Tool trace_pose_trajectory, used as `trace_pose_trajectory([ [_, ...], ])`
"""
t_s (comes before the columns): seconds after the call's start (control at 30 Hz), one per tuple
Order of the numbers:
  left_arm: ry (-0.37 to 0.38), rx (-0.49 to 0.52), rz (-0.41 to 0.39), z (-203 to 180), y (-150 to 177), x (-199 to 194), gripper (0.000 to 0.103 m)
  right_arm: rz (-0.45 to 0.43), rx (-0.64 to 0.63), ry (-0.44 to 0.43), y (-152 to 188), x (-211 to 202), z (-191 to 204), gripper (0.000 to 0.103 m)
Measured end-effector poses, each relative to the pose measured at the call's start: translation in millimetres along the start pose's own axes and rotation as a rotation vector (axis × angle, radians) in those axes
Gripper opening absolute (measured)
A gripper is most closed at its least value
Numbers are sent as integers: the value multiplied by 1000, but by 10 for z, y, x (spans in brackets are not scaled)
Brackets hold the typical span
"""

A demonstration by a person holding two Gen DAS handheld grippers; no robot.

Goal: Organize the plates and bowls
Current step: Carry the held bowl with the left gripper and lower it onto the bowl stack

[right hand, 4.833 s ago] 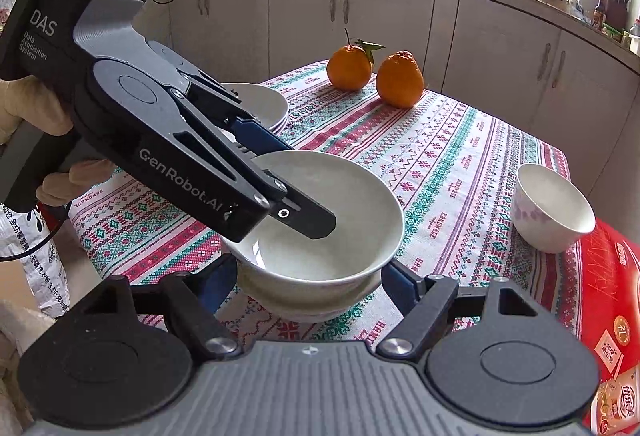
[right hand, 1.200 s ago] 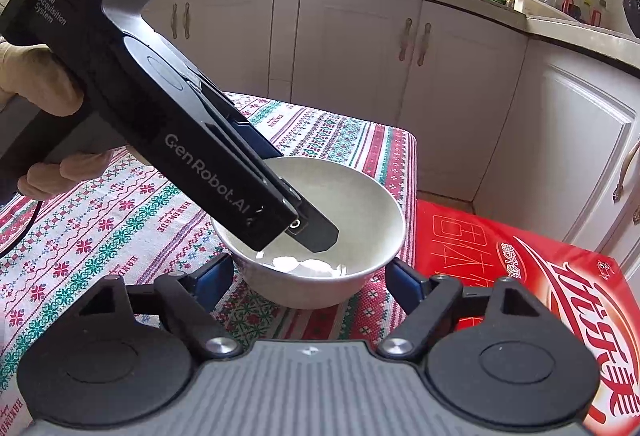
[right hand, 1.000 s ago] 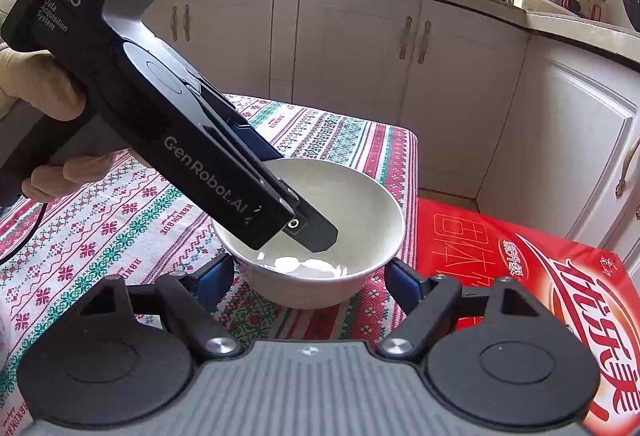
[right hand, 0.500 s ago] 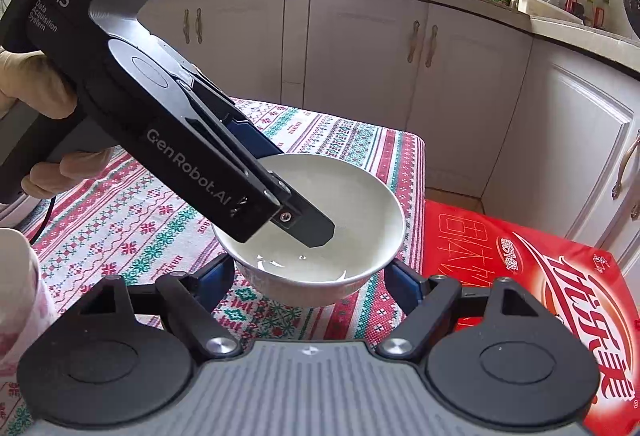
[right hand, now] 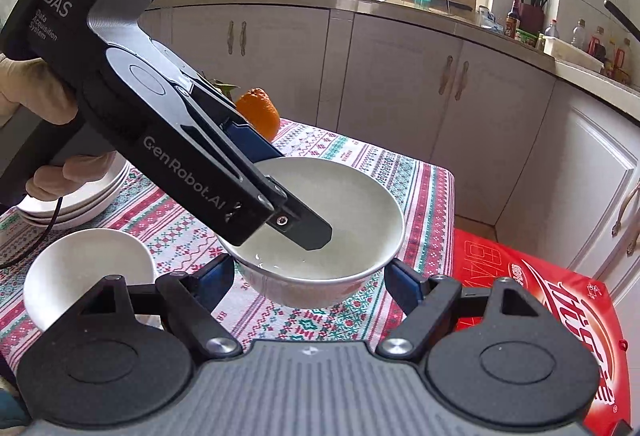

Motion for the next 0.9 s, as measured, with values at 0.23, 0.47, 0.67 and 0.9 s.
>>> trace_pose_trajectory([
  [0.23,-44,-26,-38,-76,204,-394,67,-18,-39,-34,-42,-248,349,85],
  [0.47,-87,-67,-57,-80,477,-710,68,-30,-57,-90,-33,-401,678,85],
  [0.67,-116,-101,-73,-71,691,-903,68,-31,-71,-133,-11,-469,935,85],
  [0.9,-112,-152,-75,-38,937,-961,68,-5,-76,-174,80,-468,1128,86],
])
Point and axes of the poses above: each gripper's, at about its wrist camera, not at the fingertips, and x roughly the way its jaws point, z to its left, y to its underside, the point moved 9 cm from there along x, roughly the way its jaws point, and after that the axes turned 4 degrees about y, right-handed, at the moved point
